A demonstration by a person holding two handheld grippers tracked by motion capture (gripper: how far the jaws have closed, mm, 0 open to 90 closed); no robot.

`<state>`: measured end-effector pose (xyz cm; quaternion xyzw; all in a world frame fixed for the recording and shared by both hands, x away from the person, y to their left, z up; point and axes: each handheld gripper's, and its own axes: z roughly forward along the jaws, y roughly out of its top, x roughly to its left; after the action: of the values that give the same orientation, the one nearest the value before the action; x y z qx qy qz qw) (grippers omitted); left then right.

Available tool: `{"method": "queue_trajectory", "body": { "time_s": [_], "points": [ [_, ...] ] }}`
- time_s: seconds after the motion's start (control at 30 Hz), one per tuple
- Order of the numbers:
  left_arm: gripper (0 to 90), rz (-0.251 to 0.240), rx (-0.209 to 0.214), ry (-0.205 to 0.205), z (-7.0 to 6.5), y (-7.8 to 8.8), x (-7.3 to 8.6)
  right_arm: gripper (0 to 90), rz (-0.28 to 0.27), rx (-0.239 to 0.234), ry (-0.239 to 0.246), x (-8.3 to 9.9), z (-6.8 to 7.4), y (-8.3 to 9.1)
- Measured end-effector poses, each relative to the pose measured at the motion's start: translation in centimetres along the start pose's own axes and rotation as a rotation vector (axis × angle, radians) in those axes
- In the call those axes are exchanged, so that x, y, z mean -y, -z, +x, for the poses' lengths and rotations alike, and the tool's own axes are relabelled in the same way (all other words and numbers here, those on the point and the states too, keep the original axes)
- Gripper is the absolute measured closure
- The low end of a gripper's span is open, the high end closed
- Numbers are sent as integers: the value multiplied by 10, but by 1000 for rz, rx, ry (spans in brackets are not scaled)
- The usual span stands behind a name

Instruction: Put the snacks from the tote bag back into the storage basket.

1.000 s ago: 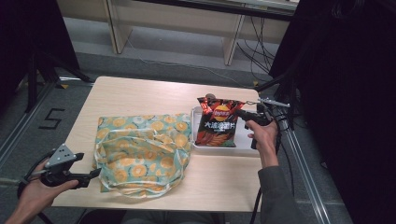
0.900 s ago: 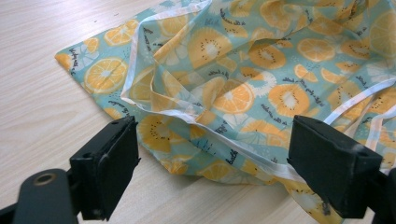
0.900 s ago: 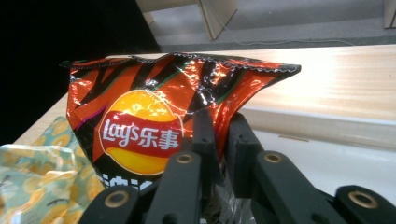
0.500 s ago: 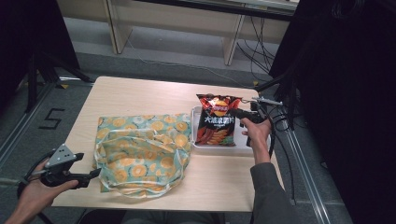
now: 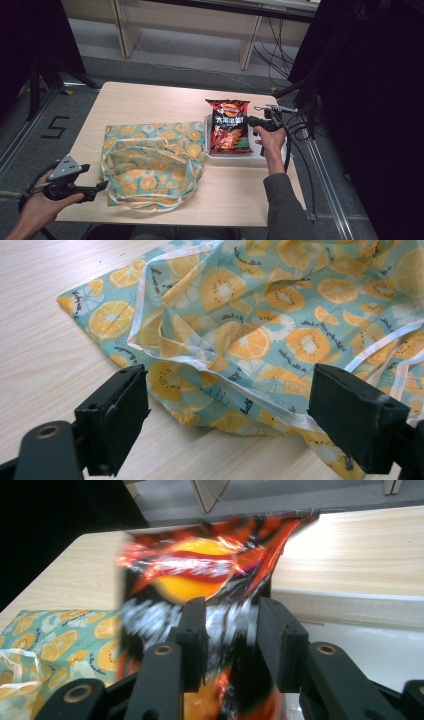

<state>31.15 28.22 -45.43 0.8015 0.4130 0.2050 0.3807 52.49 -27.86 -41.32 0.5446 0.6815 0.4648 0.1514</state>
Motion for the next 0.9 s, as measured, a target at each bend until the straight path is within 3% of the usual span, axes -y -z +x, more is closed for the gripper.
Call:
{"method": "queue_trajectory", "body": {
  "time_s": [0.1, 0.17, 0.2, 0.23, 0.27, 0.33, 0.37, 0.43, 0.47, 0.5, 0.53, 0.67, 0.8, 0.87, 0.9],
  "points": [
    [156, -1, 0, 3, 0, 0, 0, 605, 7, 6, -38, 0, 7, 2],
    [156, 1, 5, -3, 0, 0, 0, 588, 2, 11, 24, 0, 5, 1],
    [156, -1, 4, 1, 0, 0, 0, 578, 9, 2, 18, 0, 7, 2],
    [156, -6, 2, 7, 0, 0, 0, 567, 32, 3, -42, 1, 13, 4],
    [156, -8, 3, 9, 0, 0, 0, 563, 10, -4, 27, 0, 10, 3],
    [156, -4, -7, 12, 1, 1, 0, 552, 17, 3, 14, 1, 16, 5],
    [156, -37, -6, 46, -2, -1, 0, 545, 11, -6, 48, 0, 16, 5],
    [155, -33, -8, 47, -1, -1, 0, 534, 3, -11, 74, 0, 21, 8],
    [155, -33, -8, 48, -1, -1, 0, 528, 3, -6, 37, 1, 27, 9],
    [155, -34, -8, 48, -2, -1, 0, 516, 7, -16, 54, 1, 29, 11],
    [155, -35, -9, 49, -2, -1, 0, 506, -8, -23, 105, 0, 27, 11],
    [155, -38, -12, 53, -2, 0, 0, 476, -16, -12, 121, 1, 35, 19],
    [154, -39, -10, 50, -1, 0, 0, 457, -6, 14, 168, 3, 42, 28],
    [154, -43, -13, 53, -1, 0, 0, 462, -30, 22, 193, 5, 46, 32],
    [154, -45, -16, 54, -2, 0, 0, 460, -53, -4, 185, 8, 47, 33]
  ]
}}
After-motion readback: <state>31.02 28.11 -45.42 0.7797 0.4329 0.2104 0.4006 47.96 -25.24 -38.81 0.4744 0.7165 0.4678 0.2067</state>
